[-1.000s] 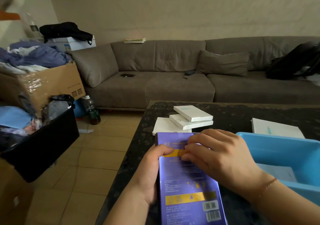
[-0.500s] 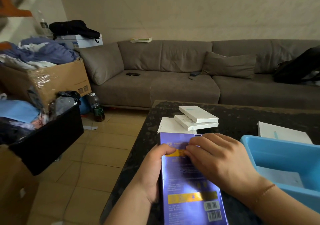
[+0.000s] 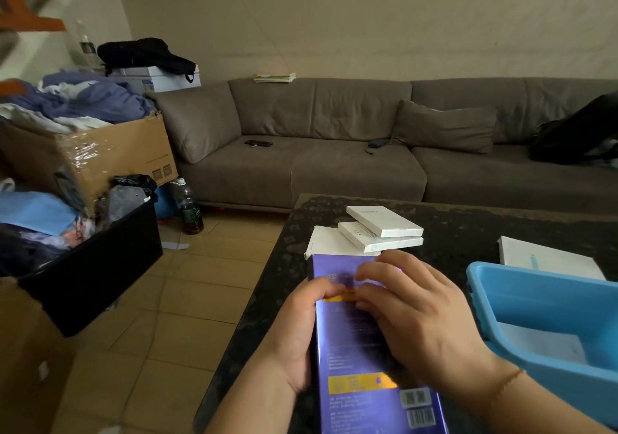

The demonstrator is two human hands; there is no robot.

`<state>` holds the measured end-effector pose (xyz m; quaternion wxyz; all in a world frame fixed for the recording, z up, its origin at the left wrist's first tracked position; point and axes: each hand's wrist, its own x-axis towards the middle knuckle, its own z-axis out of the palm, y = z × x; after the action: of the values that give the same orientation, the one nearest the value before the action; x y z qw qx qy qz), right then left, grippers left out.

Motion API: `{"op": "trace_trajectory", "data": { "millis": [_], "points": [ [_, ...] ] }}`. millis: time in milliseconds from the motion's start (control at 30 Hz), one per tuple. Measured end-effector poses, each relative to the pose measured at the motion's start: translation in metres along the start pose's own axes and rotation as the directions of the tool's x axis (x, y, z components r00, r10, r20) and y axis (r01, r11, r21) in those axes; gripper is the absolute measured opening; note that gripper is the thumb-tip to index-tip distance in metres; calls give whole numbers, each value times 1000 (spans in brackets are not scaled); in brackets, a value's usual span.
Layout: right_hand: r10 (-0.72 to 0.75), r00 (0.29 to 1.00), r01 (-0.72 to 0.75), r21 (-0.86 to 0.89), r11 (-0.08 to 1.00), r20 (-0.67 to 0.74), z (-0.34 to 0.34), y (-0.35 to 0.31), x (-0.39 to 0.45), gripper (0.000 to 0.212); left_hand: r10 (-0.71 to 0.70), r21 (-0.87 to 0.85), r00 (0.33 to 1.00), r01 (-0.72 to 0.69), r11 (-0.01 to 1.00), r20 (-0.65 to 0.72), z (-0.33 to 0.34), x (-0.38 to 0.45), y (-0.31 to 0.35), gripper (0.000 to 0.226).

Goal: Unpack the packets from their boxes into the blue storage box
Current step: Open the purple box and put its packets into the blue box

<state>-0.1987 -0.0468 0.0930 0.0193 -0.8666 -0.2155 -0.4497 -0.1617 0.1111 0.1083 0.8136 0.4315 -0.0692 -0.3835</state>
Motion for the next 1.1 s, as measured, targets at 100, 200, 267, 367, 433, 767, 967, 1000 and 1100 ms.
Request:
{"op": "trace_trajectory", "data": {
  "millis": [100,200,267,367,433,767,967,1000,1100],
  "points": [
    [45,997,-44,-18,999,60,3,-3,1,12,19,21,1000,-19,1000,8,-2,2,-5,21],
    [135,982,-138,14,990,129,2,-7,3,9,26,66,999,-28,997,22,-9,7,-8,26],
    [171,967,-181,36,983,190,-1,-7,5,8,18,96,1000,-18,995,1,-15,10,-10,38],
    [251,921,-290,94,952,299,-8,-3,13,20,37,113,998,-33,993,-42,-20,15,-13,43],
    [355,867,-418,124,900,350,-13,2,20,29,82,141,994,-70,987,-77,-23,17,-16,34],
    [409,620,-633,119,765,670,-30,21,50,34,203,415,977,-209,885,59,-42,32,-19,36],
    [392,513,-754,183,630,764,-33,25,61,20,256,503,920,-379,777,297,-45,32,-17,38],
    [381,486,-784,200,587,786,-33,25,63,20,258,505,914,-390,770,312,-46,32,-16,37],
    [378,425,-861,239,450,823,-29,23,64,22,270,521,897,-425,740,349,-48,31,-17,35]
  ]
}}
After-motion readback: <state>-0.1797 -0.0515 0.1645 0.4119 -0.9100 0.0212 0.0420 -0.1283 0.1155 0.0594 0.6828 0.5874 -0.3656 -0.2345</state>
